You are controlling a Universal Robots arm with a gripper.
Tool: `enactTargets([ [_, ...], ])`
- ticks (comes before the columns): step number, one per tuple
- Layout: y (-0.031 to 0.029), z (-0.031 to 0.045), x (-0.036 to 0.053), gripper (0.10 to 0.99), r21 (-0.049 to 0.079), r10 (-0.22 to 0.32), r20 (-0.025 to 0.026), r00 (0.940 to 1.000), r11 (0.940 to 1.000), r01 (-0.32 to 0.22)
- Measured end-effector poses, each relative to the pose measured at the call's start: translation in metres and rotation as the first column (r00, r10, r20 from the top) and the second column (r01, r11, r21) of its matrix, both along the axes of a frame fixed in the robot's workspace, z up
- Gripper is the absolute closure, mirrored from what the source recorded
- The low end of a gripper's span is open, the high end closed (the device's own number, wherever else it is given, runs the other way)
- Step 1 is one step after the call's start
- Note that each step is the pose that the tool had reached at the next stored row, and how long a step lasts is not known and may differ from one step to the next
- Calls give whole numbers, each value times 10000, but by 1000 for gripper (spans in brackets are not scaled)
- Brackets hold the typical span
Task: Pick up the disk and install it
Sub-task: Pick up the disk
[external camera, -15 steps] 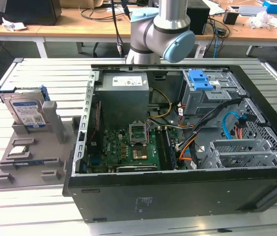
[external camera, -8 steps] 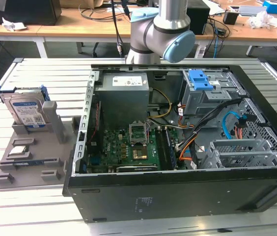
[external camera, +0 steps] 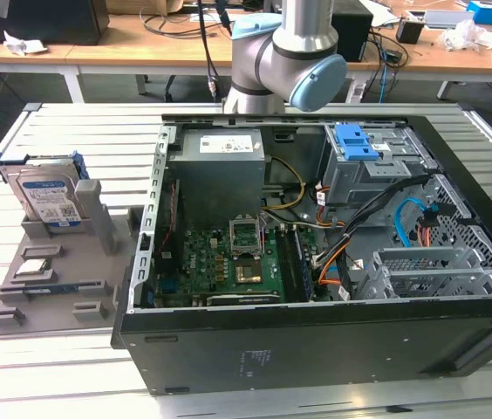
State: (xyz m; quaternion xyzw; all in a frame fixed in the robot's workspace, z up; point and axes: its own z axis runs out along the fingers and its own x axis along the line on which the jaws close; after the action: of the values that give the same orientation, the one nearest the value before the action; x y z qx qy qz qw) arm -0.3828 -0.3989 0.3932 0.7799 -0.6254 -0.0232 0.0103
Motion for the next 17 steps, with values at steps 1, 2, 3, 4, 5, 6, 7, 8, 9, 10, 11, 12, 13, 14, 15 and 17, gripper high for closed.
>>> enactTargets([
  [1,0,0,0,980,0,65,0,10000,10000,-65],
  [2,0,0,0,980,0,220,-1,9998,9998,-220],
  [3,0,0,0,980,0,372,0,9993,9993,-372],
  [4,0,0,0,980,0,443,0,9990,9990,-443],
  [5,0,0,0,980,0,509,-1,9987,9987,-509],
  [6,0,0,0,980,0,617,0,9981,9981,-617],
  [7,0,0,0,980,0,751,0,9972,9972,-751],
  [8,0,0,0,980,0,960,0,9954,9954,-960],
  [9,0,0,0,980,0,1035,0,9946,9946,-1035],
  [10,0,0,0,980,0,1109,0,9938,9938,-1109],
  [11,0,0,0,980,0,1167,0,9932,9932,-1167],
  [12,0,0,0,980,0,1167,-1,9932,9932,-1167],
  [13,0,0,0,980,0,1168,0,9932,9932,-1168],
  [14,0,0,0,980,0,1168,-1,9932,9932,-1168],
  [15,0,0,0,980,0,1169,0,9931,9931,-1169],
  [17,0,0,0,980,-2,1147,-1,9934,9934,-1147],
])
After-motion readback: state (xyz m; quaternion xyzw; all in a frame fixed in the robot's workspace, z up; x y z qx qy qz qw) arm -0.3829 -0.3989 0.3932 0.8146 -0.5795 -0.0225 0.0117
